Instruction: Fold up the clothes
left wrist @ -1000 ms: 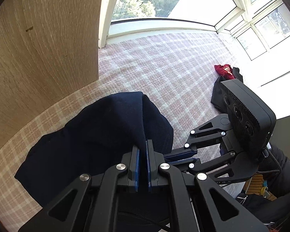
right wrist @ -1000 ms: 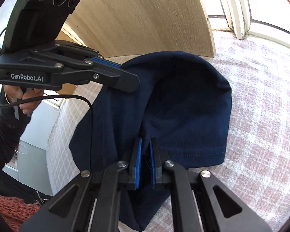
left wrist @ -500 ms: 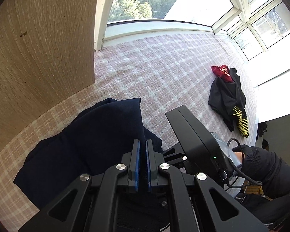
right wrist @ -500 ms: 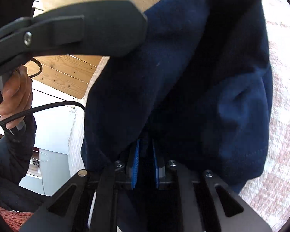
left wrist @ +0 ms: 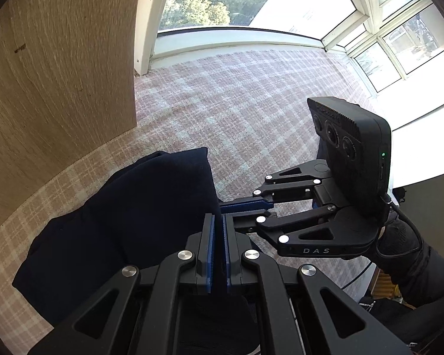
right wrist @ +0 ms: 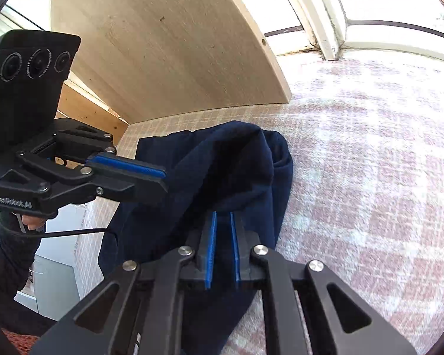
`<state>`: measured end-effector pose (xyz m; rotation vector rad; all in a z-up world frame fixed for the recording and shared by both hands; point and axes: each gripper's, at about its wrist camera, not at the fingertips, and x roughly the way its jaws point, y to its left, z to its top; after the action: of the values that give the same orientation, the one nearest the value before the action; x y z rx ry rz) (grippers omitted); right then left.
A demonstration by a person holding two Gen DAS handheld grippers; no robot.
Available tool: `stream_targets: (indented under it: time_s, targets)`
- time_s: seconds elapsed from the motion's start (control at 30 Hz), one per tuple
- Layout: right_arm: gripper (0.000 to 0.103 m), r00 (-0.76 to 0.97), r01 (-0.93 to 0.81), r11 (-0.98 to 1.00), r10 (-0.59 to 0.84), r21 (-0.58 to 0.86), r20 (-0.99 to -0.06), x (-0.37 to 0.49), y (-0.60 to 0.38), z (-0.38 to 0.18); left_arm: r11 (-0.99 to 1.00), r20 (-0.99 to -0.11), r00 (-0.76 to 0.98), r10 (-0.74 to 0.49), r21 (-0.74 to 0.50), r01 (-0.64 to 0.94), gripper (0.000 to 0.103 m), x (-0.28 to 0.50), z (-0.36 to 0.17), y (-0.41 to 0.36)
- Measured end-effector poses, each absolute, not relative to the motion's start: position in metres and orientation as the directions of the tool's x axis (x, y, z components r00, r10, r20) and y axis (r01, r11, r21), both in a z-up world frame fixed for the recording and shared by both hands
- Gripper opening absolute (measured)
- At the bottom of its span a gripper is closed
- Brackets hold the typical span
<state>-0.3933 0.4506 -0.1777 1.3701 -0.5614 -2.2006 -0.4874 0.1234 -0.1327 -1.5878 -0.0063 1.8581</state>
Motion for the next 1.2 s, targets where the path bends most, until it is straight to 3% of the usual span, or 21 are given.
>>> stream_targets:
  time_s: [0.23,0.33,0.5,0.57,0.67,0.87,0.93,1.0,1.2]
  targets:
    - [0.009,-0.349,0.077,-0.716,-0.672,0.694,-0.654,-0.401,0.483,-0.204,-0.784,-0.862,-0.092,0.498,-0.403,-0.473,0.005,-0.469,-0.117,0.093]
    - [0.009,-0.355,0.063,-0.689,-0.691,0.722,-0.629,-0.385,0.481,-0.167,-0.802,-0.875,-0.100,0.473,-0.381,-0.460,0.008,-0.455,-0.126,0.077]
    - [0.010,-0.303,0.073,-0.733,-0.662,0.676,-0.686,-0.394,0.450,-0.159,-0.746,-0.834,0.052,0.549,-0.517,-0.419,0.008,-0.427,-0.170,0.087]
    - [0.010,-0.271,0.080,-0.682,-0.717,0.727,-0.642,-0.405,0.439,-0.169,-0.715,-0.802,0.074,0.593,-0.566,-0.411,0.008,-0.425,-0.179,0.100]
    - [0.010,-0.380,-0.012,-0.675,-0.679,0.738,-0.628,-0.416,0.455,-0.174,-0.657,-0.735,0.085,0.672,-0.646,-0.389,0.011,-0.432,-0.188,0.120]
    - [0.011,-0.444,-0.037,-0.721,-0.609,0.692,-0.658,-0.387,0.466,-0.149,-0.669,-0.739,0.004,0.673,-0.612,-0.422,0.013,-0.431,-0.169,0.110]
    - [0.030,-0.413,-0.009,-0.727,-0.623,0.687,-0.664,-0.377,0.460,-0.138,-0.714,-0.780,-0.047,0.624,-0.544,-0.441,0.016,-0.421,-0.158,0.094]
    - [0.036,-0.374,0.009,-0.759,-0.606,0.650,-0.702,-0.377,0.446,-0.134,-0.747,-0.809,-0.069,0.583,-0.502,-0.435,0.018,-0.412,-0.154,0.078]
    - [0.035,-0.333,0.046,-0.797,-0.580,0.602,-0.743,-0.401,0.429,-0.144,-0.804,-0.863,-0.051,0.503,-0.445,-0.394,0.020,-0.379,-0.170,0.048]
